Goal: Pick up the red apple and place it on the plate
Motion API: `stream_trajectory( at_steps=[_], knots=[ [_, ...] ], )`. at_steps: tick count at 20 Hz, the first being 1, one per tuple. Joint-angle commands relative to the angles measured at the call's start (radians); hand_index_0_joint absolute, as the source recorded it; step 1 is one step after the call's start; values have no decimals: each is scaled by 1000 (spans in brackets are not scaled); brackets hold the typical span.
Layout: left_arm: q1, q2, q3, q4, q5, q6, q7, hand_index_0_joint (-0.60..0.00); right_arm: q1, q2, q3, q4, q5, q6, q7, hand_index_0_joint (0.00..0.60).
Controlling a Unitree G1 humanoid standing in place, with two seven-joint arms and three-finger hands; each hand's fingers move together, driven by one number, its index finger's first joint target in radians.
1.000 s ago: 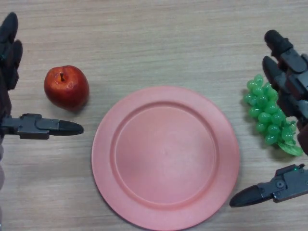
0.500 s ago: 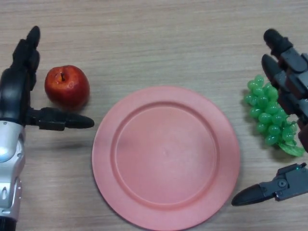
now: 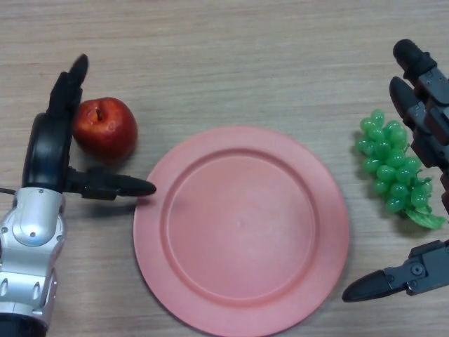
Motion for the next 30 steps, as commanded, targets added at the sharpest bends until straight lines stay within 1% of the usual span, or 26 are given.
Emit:
stream_trajectory(
  at_steps=[1, 3, 6, 7, 8, 9, 10, 12, 13, 14, 15, 16, 17, 18, 19, 21, 22, 23, 25, 26, 27, 30],
  knots=[
    [-56, 40, 67, -24, 15, -133, 85, -600, -9, -9, -22, -60, 43, -121, -2, 0],
    [-53, 49, 79, -38, -29, -112, 86, -600, 0, -8, -28, -74, 53, -115, 3, 0],
    [-49, 68, 95, -58, -21, -83, 130, -600, 16, -3, -22, -88, 47, -126, 2, 0],
    [-39, 75, 101, -109, -28, -49, 125, -600, 22, -5, -24, -99, 47, -123, 8, 0],
    [-28, 79, 104, -174, -44, 3, 101, -600, 24, -5, -30, -109, 49, -117, 12, 0],
    [-5, 74, 110, -276, -77, 61, 69, -600, 24, -4, -37, -117, 50, -113, 15, 0],
    [12, 62, 113, -359, -125, 117, 42, -600, 27, -2, -37, -121, 49, -111, 16, 0],
    [47, 47, 88, -521, -136, 240, -2, -600, 23, -2, -46, -133, 54, -97, 17, 0],
    [74, 12, 84, -641, -237, 388, -45, -600, 18, -2, -57, -138, 62, -87, 18, 0],
    [84, -10, 80, -714, -298, 478, -26, -600, 15, -2, -64, -141, 67, -80, 17, 0],
    [111, -18, 27, -788, -285, 535, -14, -600, 11, -3, -70, -146, 67, -70, 16, 0],
    [133, -35, -18, -827, -243, 555, -20, -600, 6, -4, -72, -150, 66, -61, 17, 0],
    [167, -50, -80, -856, -152, 515, -42, -600, -6, -7, -68, -153, 55, -46, 15, 0],
    [192, -76, -109, -849, -93, 474, -50, -600, -15, -8, -67, -151, 50, -44, 13, 0],
    [217, -90, -143, -830, -59, 448, -67, -600, -22, -10, -64, -153, 47, -38, 11, 0],
    [240, -100, -173, -763, -26, 382, -69, -600, -30, -12, -63, -157, 48, -33, 8, 0],
    [246, -102, -179, -736, -9, 352, -79, -600, -29, -11, -63, -152, 49, -40, 6, 0],
    [249, -103, -181, -701, 19, 328, -123, -600, -19, -8, -67, -144, 55, -53, 7, 0],
    [252, -103, -179, -675, 70, 373, -225, -600, -21, -9, -71, -131, 60, -55, 4, 0],
    [251, -103, -176, -673, 83, 373, -251, -600, -22, -10, -76, -124, 64, -59, 6, 0],
    [248, -104, -173, -666, 71, 359, -251, -600, -21, -11, -86, -122, 73, -60, 10, 0],
    [233, -104, -191, -636, 131, 309, -255, -600, -12, -7, -95, -112, 78, -73, 10, 0]
  ],
)
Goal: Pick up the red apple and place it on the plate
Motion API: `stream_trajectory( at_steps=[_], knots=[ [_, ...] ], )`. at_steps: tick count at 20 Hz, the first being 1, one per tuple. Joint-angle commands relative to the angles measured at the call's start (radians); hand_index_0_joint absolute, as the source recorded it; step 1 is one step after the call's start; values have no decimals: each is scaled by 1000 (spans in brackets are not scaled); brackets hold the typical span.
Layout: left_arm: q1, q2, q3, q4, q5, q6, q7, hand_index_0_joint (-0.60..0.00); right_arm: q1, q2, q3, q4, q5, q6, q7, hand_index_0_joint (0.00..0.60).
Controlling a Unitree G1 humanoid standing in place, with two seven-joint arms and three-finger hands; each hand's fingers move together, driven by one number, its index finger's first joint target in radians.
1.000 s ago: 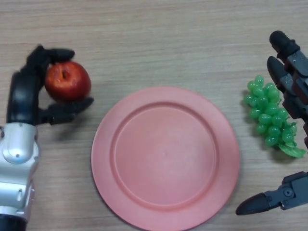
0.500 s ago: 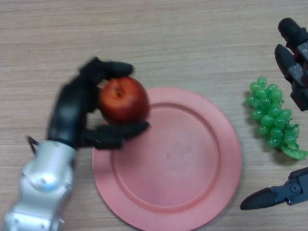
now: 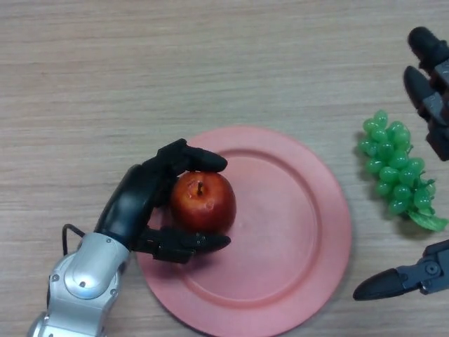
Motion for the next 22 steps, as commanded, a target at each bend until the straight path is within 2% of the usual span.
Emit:
stream_trajectory(
  at_steps=[1, 2, 3, 4, 5, 6, 9, 10, 12, 15, 17, 18, 20, 22],
  knots=[
    [-32, 11, 8, -33, 36, -147, 5, -501, -1, -9, -45, -40, 79, -131, -15, 0],
    [-33, 11, 5, -32, 40, -151, 7, -401, -1, -9, -47, -39, 81, -131, -15, 0],
    [-34, 11, 0, -34, 54, -159, 6, -252, 0, -10, -51, -40, 86, -126, -13, 0],
    [-33, 11, -3, -43, 75, -167, -3, -152, -2, -11, -54, -42, 89, -117, -11, 0],
    [-33, 11, 2, -73, 130, -188, -40, -1, -8, -15, -65, -52, 98, -91, -4, 0],
    [-40, 15, 23, -99, 133, -189, -79, 0, -9, -16, -73, -56, 104, -85, 0, 0],
    [-87, 26, 83, -174, 83, -173, -96, 0, -23, -20, -91, -77, 113, -49, 2, 0],
    [-86, 26, 100, -268, 18, -91, -131, 0, -30, -22, -88, -82, 107, -38, -3, 0],
    [-82, 54, 163, -449, -107, 73, -177, 0, -35, -22, -78, -91, 94, -35, -10, 0],
    [-83, 100, 296, -536, -292, 123, -132, 0, -55, -28, -88, -102, 113, -11, -19, 0],
    [-92, 125, 423, -547, -494, 191, -39, 0, -69, -29, -74, -99, 111, -16, -32, 0],
    [-72, 135, 449, -531, -538, 148, 15, 0, -68, -28, -60, -97, 106, -21, -37, 0],
    [-19, 146, 463, -532, -583, 79, 73, 0, -80, -32, -33, -91, 90, -11, -47, 0],
    [28, 133, 433, -515, -505, -22, 97, 0, -95, -35, -19, -76, 83, -17, -52, 0]
  ],
)
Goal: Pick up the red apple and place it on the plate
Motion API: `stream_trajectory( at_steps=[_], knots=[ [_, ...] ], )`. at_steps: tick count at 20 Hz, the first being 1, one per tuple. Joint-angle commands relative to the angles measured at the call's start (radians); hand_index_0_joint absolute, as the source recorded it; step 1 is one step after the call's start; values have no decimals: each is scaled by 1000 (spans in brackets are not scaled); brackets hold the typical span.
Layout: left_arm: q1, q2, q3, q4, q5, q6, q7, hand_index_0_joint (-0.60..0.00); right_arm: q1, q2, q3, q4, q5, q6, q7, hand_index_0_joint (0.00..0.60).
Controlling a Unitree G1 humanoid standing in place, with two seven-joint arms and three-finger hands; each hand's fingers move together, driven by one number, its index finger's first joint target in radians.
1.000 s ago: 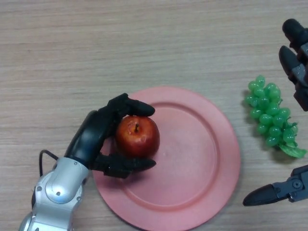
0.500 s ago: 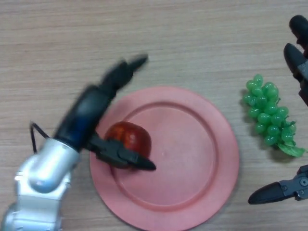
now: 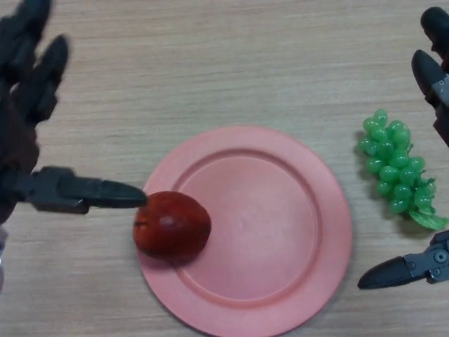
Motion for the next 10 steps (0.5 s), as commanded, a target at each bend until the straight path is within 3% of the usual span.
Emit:
stream_trajectory(
  at_steps=[1, 4, 10],
  knots=[
    [8, 13, -9, -26, 77, -215, 33, 0, -38, -23, -9, -38, 40, -93, -31, 0],
    [18, -1, 9, -53, 59, -173, 48, 0, -83, -34, 17, -21, 31, -61, -43, 0],
    [-6, 19, 36, -60, 60, -165, 37, 0, -116, -32, 48, -20, 15, -27, -56, 0]
  ],
)
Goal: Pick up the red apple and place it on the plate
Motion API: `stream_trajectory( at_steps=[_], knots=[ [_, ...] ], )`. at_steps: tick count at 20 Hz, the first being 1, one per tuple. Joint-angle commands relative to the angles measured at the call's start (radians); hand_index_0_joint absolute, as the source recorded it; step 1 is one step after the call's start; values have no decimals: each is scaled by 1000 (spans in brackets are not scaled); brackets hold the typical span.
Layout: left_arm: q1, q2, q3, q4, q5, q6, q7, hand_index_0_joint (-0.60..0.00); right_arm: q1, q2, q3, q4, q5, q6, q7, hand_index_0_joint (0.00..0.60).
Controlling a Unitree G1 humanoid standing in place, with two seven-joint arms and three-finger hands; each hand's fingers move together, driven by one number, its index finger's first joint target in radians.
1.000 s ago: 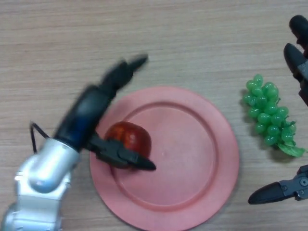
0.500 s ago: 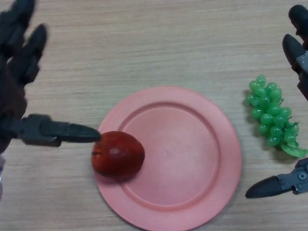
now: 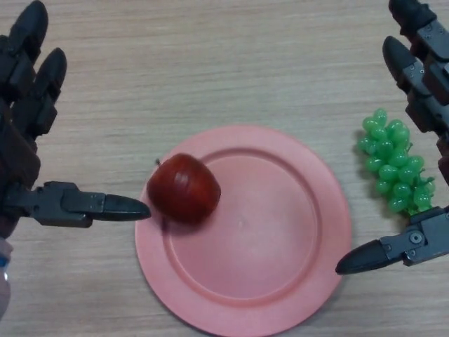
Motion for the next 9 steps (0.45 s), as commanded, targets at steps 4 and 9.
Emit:
stream_trajectory(
  at_steps=[4, 9],
  knots=[
    [-48, 43, 42, -42, 7, -100, 36, 0, -34, -32, -53, -63, 61, -49, -29, 0],
    [-43, 44, 63, -85, 7, -64, 18, 0, -19, -31, -32, -38, 32, -95, -34, 0]
  ],
)
